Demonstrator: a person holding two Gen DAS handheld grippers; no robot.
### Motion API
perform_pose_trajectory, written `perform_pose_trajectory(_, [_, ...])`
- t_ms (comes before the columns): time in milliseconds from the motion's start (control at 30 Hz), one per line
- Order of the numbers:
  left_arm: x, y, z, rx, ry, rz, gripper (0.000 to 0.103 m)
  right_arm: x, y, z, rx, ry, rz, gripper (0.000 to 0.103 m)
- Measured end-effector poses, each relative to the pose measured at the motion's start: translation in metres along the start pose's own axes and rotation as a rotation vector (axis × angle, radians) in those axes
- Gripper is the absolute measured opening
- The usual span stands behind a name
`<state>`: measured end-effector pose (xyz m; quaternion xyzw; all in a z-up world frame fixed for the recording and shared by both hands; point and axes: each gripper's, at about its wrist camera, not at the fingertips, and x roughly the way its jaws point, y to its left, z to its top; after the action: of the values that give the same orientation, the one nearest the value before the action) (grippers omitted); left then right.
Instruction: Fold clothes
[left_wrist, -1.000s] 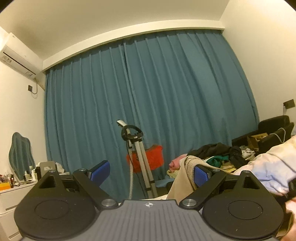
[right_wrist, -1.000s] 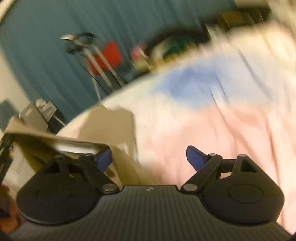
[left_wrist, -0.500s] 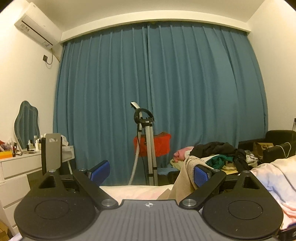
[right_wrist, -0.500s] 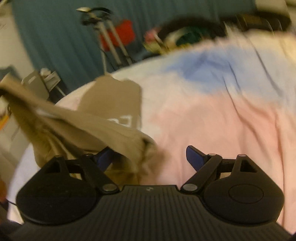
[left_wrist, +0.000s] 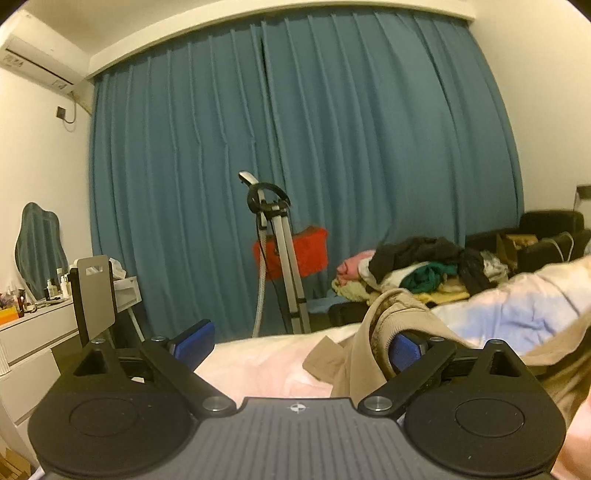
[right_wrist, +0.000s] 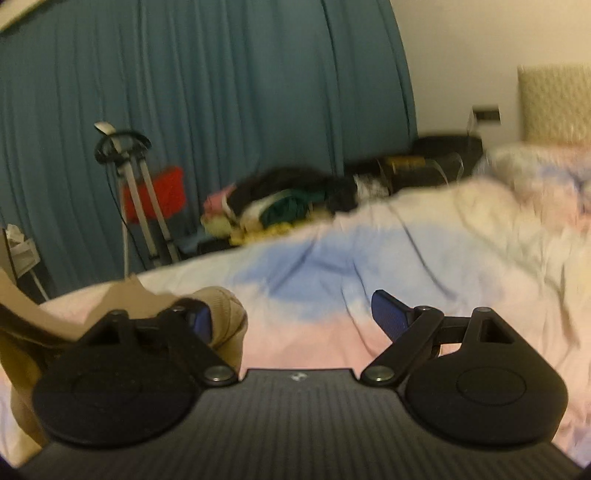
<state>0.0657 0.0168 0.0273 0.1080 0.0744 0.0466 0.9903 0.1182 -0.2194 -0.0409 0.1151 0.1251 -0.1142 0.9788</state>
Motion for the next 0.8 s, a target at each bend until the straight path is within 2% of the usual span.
perform_pose_trajectory(167, [0.015, -0.021, -0.014, 0.116, 0.046, 0.010, 0.097, -0.004, 0.002, 0.006, -0.021, -0.042, 0.018, 0.086])
perform_pose_trajectory(267, [0.023, -0.024, -0.018, 0.116, 0.052, 0.061, 0.097, -0.003, 0.002, 0.009, -0.030, -0.050, 0.021, 0.086])
perform_pose_trajectory(367, [0.025, -0.011, -0.016, 0.050, 0.033, 0.142, 0.098, 0.013, 0.000, 0.005, -0.047, 0.037, -0.004, 0.086])
perform_pose_trajectory(433, [0.024, 0.002, -0.014, 0.004, 0.049, 0.165, 0.099, 0.028, 0.002, -0.002, -0.081, 0.128, -0.010, 0.086])
perform_pose_trajectory(533, [0.009, 0.024, -0.017, -0.093, 0.119, 0.141, 0.101, 0.051, 0.006, -0.019, -0.118, 0.293, 0.006, 0.086])
perform_pose_trajectory(567, [0.002, 0.031, -0.019, -0.136, 0.150, 0.118, 0.101, 0.053, 0.007, -0.021, -0.118, 0.310, 0.006, 0.086])
perform_pose_trajectory(700, [-0.022, 0.049, -0.031, -0.234, 0.288, 0.069, 0.101, 0.039, 0.004, -0.014, -0.077, 0.239, -0.019, 0.086])
perform_pose_trajectory(800, [-0.046, 0.064, -0.039, -0.322, 0.333, 0.072, 0.102, 0.012, 0.003, 0.005, -0.015, 0.096, 0.006, 0.086])
